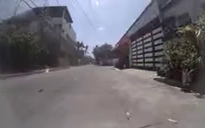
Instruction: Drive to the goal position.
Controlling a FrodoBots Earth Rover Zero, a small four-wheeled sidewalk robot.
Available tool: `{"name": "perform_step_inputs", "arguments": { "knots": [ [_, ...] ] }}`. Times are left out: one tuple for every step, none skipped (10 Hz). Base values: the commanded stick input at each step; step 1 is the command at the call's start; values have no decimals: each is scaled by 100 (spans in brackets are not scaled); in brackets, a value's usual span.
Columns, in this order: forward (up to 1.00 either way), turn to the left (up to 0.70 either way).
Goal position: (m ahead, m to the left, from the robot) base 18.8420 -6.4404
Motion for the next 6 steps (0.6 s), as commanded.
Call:
{"name": "perform_step_inputs", "arguments": {
  "knots": [
    [85,0],
    [85,0],
    [85,0],
    [85,0],
    [85,0],
    [85,0]
  ]
}}
